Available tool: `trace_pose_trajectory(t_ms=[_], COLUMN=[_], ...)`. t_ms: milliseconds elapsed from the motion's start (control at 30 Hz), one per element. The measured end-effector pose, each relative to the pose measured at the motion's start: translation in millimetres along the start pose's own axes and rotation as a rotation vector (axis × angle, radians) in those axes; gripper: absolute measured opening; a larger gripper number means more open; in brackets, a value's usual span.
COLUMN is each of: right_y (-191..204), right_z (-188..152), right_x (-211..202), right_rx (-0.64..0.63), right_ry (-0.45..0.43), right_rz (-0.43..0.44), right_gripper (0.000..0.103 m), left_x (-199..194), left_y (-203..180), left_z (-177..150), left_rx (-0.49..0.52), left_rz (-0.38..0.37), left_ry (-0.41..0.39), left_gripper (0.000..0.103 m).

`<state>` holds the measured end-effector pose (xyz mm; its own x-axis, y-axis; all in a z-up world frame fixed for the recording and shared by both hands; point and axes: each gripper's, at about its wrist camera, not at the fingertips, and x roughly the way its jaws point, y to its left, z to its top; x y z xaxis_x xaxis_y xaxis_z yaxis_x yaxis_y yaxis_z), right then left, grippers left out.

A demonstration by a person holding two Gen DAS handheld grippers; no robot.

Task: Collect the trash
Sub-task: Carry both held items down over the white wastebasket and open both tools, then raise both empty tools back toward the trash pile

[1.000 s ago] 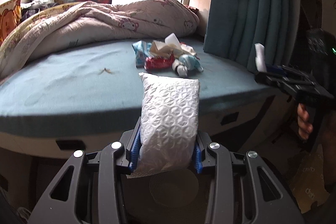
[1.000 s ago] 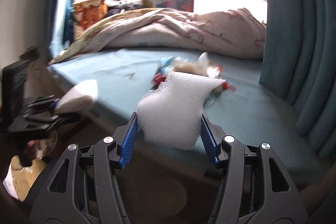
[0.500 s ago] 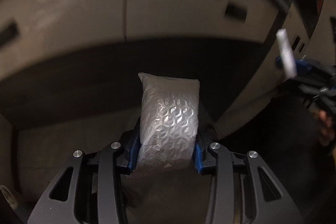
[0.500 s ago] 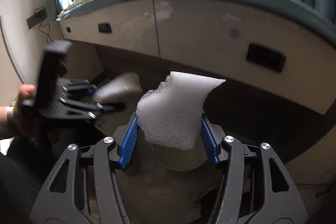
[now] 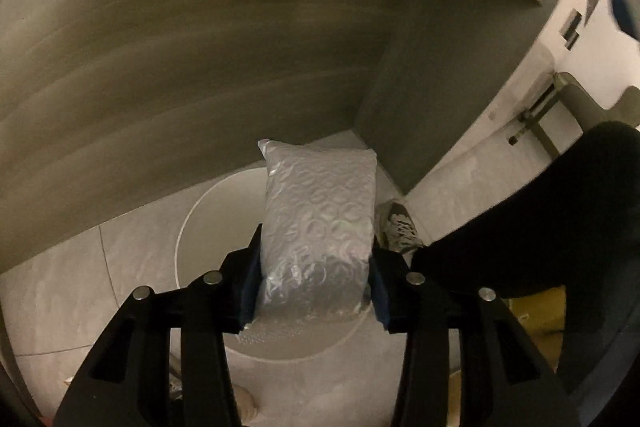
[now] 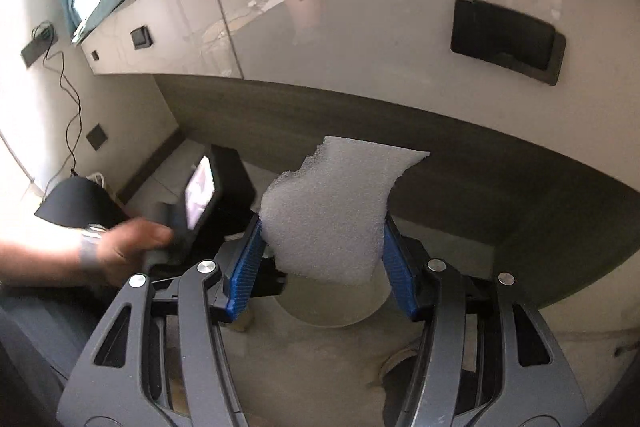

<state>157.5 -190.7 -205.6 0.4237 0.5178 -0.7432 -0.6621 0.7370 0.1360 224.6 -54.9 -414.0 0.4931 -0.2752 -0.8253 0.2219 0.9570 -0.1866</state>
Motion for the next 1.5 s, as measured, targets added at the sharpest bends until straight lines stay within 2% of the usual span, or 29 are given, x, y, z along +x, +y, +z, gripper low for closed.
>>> trace_pose_trajectory(t_ms=[33, 67, 100, 200, 333, 500, 567, 667, 833, 900, 933, 967, 1000, 1033, 1100, 1300, 1500], right_y=[0.9, 1.0, 1.1, 1.2, -5.0, -6.6, -7.4, -1.9, 5.4, 6.2, 6.8, 6.2, 5.4, 3.7, 0.6, 11.7, 41.5], right_z=[1.4, 1.8, 1.7, -0.2, -2.2, 2.6, 3.6, 2.6, 1.8, 2.4, 3.2, 3.8, 4.4, 4.1, 4.6, 14.9, 62.9], right_x=[1.2, 1.6, 1.5, 0.1, -6.5, 0.1, 9.3, 32.4, 74.0, 87.9, 92.7, 96.0, 98.5, 100.1, 99.8, 62.5, -39.6], right_rx=[0.001, -0.001, -0.005, -0.011, -0.004, -0.001, 0.012, -0.004, -0.031, -0.038, -0.038, -0.038, -0.041, -0.041, -0.033, -0.046, -0.137], right_ry=[-0.001, -0.001, 0.000, 0.002, -0.005, -0.004, 0.014, 0.061, 0.142, 0.179, 0.190, 0.193, 0.195, 0.199, 0.205, 0.138, -0.078], right_rz=[0.002, 0.002, 0.003, 0.002, -0.002, 0.003, 0.019, 0.023, 0.015, 0.008, 0.001, -0.016, -0.028, -0.034, -0.042, -0.016, 0.064], right_gripper=[0.052, 0.052, 0.052, 0.052, 0.052, 0.052, 0.052, 0.053, 0.054, 0.065, 0.077, 0.084, 0.087, 0.090, 0.090, 0.090, 0.091], left_x=[1.1, 0.6, -3.6, -16.3, -50.3, -142.6, -181.3, -219.0, -247.4, -252.9, -250.5, -247.7, -239.8, -243.9, -237.2, -259.0, -306.6], left_y=[3.5, 4.6, 6.2, 11.8, 17.0, 26.0, 30.1, 39.2, 48.7, 53.4, 53.3, 54.6, 44.3, 54.5, 52.5, 37.9, 19.9], left_z=[0.9, 3.9, 4.2, 5.1, 7.9, 2.9, -3.2, -9.1, -13.8, -15.5, -15.0, -15.0, -15.2, -8.4, -7.6, 1.9, 25.9], left_rx=[-0.009, -0.017, -0.023, -0.041, -0.028, -0.010, -0.028, -0.064, -0.088, -0.088, -0.089, -0.096, -0.101, -0.106, -0.110, -0.076, -0.054], left_rz=[0.002, 0.017, 0.031, 0.029, 0.065, 0.146, 0.176, 0.203, 0.222, 0.226, 0.224, 0.220, 0.220, 0.215, 0.205, 0.193, 0.210], left_ry=[-0.006, -0.019, -0.031, -0.041, -0.070, -0.205, -0.273, -0.325, -0.363, -0.367, -0.365, -0.361, -0.360, -0.354, -0.349, -0.397, -0.469], left_gripper=[0.064, 0.090, 0.096, 0.096, 0.096, 0.097, 0.097, 0.097, 0.097, 0.097, 0.097, 0.097, 0.097, 0.097, 0.097, 0.097, 0.097])
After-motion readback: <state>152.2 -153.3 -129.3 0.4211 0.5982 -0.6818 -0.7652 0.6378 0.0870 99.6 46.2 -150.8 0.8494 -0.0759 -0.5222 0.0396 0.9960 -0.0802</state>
